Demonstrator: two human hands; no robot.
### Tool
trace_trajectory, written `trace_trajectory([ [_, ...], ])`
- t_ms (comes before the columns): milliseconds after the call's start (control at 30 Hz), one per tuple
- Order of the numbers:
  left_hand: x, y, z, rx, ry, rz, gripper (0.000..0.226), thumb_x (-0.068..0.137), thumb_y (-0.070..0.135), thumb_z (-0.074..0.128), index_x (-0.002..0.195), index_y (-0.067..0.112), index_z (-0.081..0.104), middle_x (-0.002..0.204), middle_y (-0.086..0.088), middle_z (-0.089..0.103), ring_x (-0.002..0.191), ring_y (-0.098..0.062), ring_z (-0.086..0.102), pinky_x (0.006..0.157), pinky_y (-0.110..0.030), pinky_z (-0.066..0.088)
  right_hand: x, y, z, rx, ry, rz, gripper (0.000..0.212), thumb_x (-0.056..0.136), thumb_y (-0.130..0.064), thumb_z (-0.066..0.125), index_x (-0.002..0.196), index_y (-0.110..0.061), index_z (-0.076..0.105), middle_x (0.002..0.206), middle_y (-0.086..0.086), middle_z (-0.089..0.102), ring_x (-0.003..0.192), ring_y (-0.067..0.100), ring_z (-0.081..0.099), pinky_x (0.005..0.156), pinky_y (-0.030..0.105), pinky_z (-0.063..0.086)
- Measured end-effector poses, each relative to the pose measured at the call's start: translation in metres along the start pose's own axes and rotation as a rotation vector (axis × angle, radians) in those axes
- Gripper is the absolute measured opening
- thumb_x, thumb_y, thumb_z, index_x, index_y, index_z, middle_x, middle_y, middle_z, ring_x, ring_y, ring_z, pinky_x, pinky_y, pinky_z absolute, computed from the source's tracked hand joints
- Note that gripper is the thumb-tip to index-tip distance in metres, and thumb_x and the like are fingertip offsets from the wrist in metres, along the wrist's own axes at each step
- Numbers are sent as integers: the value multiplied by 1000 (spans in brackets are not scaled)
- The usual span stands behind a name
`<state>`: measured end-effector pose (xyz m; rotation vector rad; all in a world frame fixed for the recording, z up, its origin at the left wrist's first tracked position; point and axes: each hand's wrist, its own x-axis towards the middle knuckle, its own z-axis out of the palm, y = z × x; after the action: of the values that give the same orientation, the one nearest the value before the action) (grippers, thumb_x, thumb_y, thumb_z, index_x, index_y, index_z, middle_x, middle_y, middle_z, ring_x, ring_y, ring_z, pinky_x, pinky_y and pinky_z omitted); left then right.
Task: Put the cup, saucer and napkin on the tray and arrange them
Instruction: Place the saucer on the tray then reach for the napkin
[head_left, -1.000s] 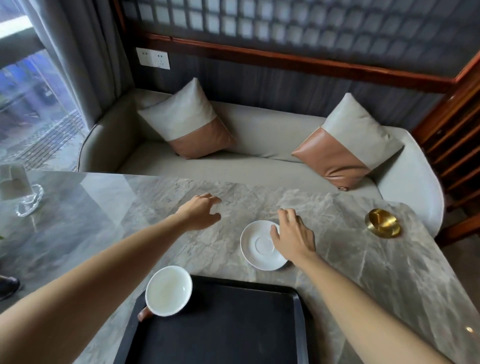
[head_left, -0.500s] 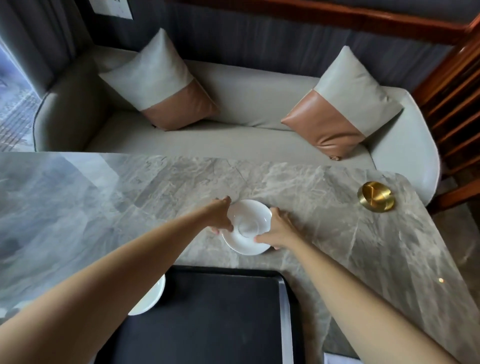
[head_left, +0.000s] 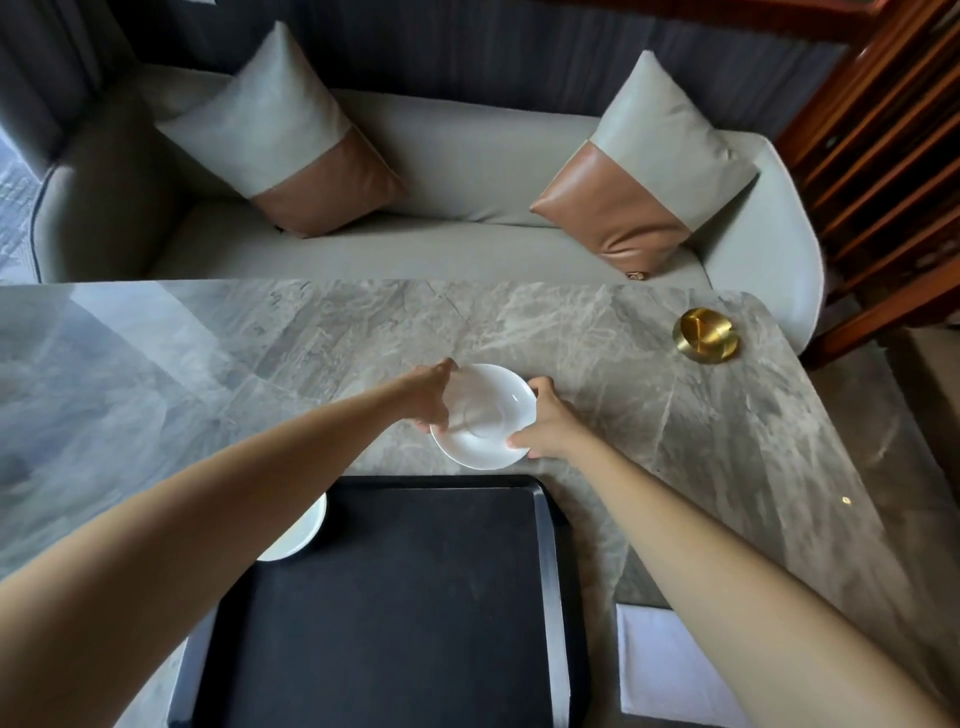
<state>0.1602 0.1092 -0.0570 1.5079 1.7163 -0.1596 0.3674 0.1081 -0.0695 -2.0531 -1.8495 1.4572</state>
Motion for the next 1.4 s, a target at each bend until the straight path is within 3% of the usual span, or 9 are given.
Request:
trace_trajectory([
  [167,-28,3,9,42,17,49,93,76,0,73,152,21,22,129,-22,51,107,-36,58,51,-30,47,-31,6,9,47,-20,-32,67,76,-2,73,123,-20,28,121,11,46,101,30,61,75,49,61],
  [300,-51,2,27,106,14,66,93,76,4,73,152,20,21,131,-20,51,113,-36,57,81,-43,54,-60,16,20,-40,30,-31,69,73,-6,73,124,-19,29,117,13,50,102,37,63,76,57,61],
  [367,-61,1,39,129,18,86,94,75,6,74,152,19,21,133,-19,50,115,-37,56,88,-45,54,-75,23,28,-104,73,-26,70,72,-9,75,126,-15,31,115,11,49,102,33,60,78,52,61],
  [467,-75,-2,60,140,5,101,96,75,5,73,153,18,18,134,-19,47,115,-38,55,81,-45,56,-92,35,44,-196,113,9,72,73,-10,75,132,-12,33,131,15,40,113,34,54,82,43,58],
  [567,-86,-7,80,157,9,104,97,76,8,73,154,17,15,135,-19,46,117,-38,55,78,-40,52,-107,43,60,-283,106,60,69,79,-7,67,137,-13,29,141,20,28,116,42,53,86,45,58],
  [667,-94,-13,96,163,12,102,99,78,14,74,155,16,12,135,-19,47,119,-39,54,88,-42,51,-119,50,75,-355,136,66,66,80,-1,64,135,-8,30,134,20,28,102,42,61,84,47,60],
  [800,-101,-21,111,156,12,79,98,79,15,71,155,19,11,135,-19,48,118,-39,55,82,-39,49,-129,56,93,-443,176,62,68,82,-3,63,140,-7,28,133,17,30,106,37,62,78,38,55],
  [933,-105,-24,122,154,31,64,92,81,12,66,156,24,13,141,-18,44,123,-40,53,94,-43,51,-132,59,104,-496,195,53,84,85,-7,65,151,-4,15,141,17,26,107,34,64,71,34,44],
  [1400,-96,-22,121,101,45,64,91,82,15,64,157,35,16,135,-15,45,123,-37,53,97,-43,53,-125,61,106,-529,267,53,85,88,-14,65,153,-1,12,140,16,29,104,29,68,75,32,50],
])
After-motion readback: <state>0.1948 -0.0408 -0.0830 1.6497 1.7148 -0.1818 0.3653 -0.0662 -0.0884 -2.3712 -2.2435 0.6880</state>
